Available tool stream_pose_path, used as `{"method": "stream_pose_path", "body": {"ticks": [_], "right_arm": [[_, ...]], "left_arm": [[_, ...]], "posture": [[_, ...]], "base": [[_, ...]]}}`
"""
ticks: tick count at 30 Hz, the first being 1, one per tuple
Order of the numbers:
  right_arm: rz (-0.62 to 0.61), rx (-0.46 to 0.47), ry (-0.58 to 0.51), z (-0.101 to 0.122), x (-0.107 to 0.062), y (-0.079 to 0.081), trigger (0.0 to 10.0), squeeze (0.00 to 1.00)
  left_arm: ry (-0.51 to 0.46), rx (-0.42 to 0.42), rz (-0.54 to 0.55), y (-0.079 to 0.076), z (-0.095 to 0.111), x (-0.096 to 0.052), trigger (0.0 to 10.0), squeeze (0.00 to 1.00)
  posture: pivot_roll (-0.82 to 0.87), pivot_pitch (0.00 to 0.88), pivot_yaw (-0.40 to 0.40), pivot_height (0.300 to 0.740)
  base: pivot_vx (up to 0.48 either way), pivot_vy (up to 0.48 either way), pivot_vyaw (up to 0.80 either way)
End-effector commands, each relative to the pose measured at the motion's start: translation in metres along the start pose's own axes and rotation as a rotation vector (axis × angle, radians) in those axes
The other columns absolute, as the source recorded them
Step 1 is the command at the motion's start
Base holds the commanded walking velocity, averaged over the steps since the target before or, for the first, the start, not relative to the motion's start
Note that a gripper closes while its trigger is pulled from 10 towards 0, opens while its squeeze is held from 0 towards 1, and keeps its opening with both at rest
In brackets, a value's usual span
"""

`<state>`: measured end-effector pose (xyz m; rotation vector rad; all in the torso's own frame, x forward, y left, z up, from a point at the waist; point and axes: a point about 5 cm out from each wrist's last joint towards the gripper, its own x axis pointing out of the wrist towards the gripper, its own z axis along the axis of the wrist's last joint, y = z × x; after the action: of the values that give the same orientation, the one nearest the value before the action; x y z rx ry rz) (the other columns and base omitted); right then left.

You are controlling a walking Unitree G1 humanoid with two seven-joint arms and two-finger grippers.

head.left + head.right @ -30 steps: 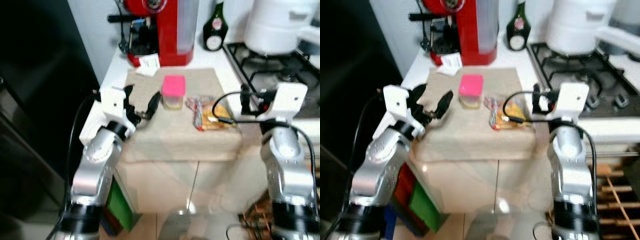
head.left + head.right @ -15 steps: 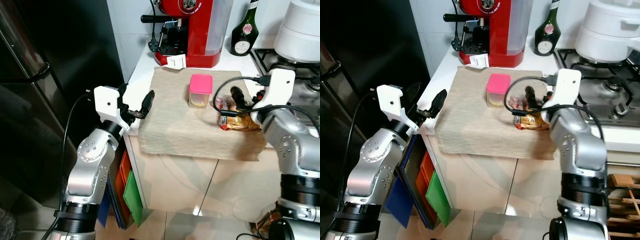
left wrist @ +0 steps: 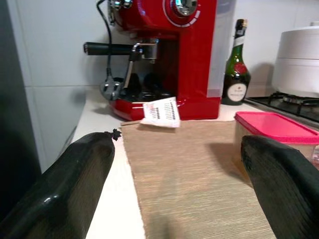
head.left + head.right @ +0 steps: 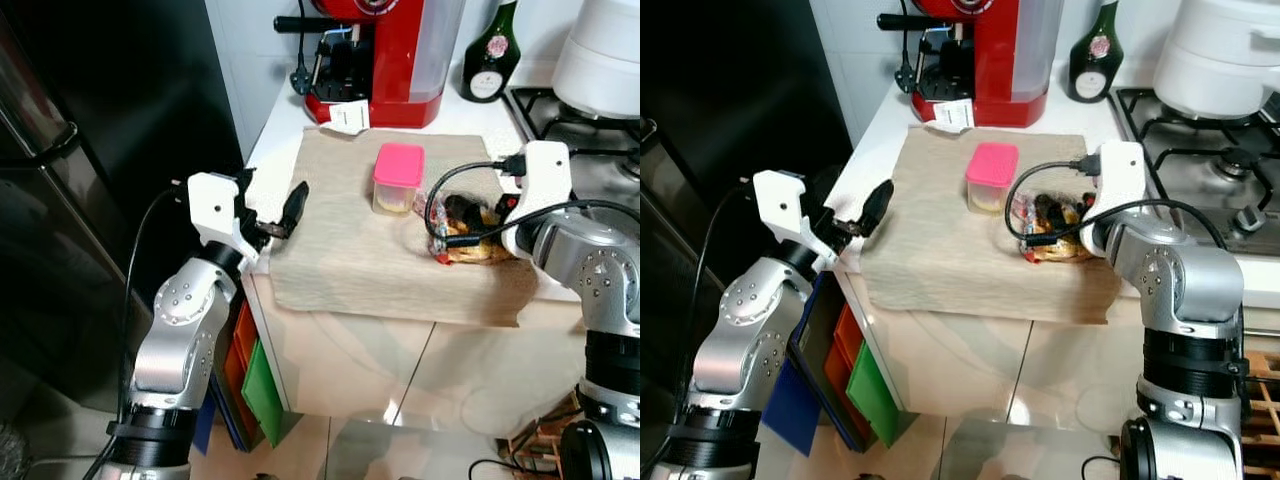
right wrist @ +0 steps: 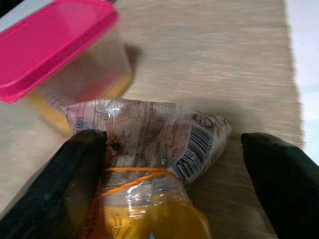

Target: Restocking fridge

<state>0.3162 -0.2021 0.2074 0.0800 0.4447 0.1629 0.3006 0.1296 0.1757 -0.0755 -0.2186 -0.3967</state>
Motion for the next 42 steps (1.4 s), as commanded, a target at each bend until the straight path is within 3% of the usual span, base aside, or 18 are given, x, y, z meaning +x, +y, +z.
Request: {"method": "stream_pose_path", "body": {"ticks": [1,7,12,16,19,26,34,36,42], "right_arm": [[0.026,-0.011,-0.003,0.005,-0.005,0.003,10.0,0.0],[-0.002,-0.044,-0.07,0.018,-0.018,0.001,10.0,0.0],[0.017,-0.055,-0.093,0.023,-0.03,0.009,10.0,0.0],[0.04,-0.07,-0.095,0.021,-0.037,0.01,10.0,0.0],[0.123,-0.057,-0.047,0.01,-0.038,0.017,10.0,0.0],[0.162,-0.023,0.032,-0.011,-0.034,0.023,10.0,0.0],[0.085,0.006,0.157,-0.048,-0.018,0.011,10.0,0.0],[0.072,0.051,0.209,-0.065,-0.009,0.012,10.0,0.0],[0.085,0.129,0.245,-0.08,0.004,0.019,10.0,0.0]], "left_arm": [[-0.009,0.016,0.015,0.004,0.005,-0.003,10.0,0.0],[-0.006,0.022,0.014,0.005,0.005,-0.002,10.0,0.0],[-0.006,0.024,0.013,0.005,0.005,-0.002,10.0,0.0],[0.0,0.026,0.009,0.005,0.004,-0.003,10.0,0.0],[0.0,0.029,0.003,0.005,0.005,-0.002,10.0,0.0],[-0.001,0.033,0.001,0.006,0.006,0.0,10.0,0.0],[0.005,0.035,-0.003,0.005,0.005,0.0,10.0,0.0],[0.005,0.035,-0.005,0.005,0.005,0.001,10.0,0.0],[0.005,0.038,-0.007,0.006,0.006,0.002,10.0,0.0]], "posture": [[-0.13,0.0,0.053,0.74],[-0.14,0.0,0.054,0.74],[-0.14,0.0,0.055,0.74],[-0.14,0.0,0.061,0.74],[-0.15,0.0,0.067,0.74],[-0.14,0.0,0.068,0.74],[-0.14,0.0,0.068,0.74],[-0.14,0.0,0.069,0.74],[-0.14,0.0,0.07,0.74]], "base": [[0.0,0.0,0.0],[0.0,0.0,0.0],[0.0,0.0,0.0],[0.0,0.0,0.0],[0.0,0.0,0.0],[0.0,0.0,0.0],[0.0,0.0,0.0],[0.0,0.0,0.0],[0.0,0.0,0.0]]}}
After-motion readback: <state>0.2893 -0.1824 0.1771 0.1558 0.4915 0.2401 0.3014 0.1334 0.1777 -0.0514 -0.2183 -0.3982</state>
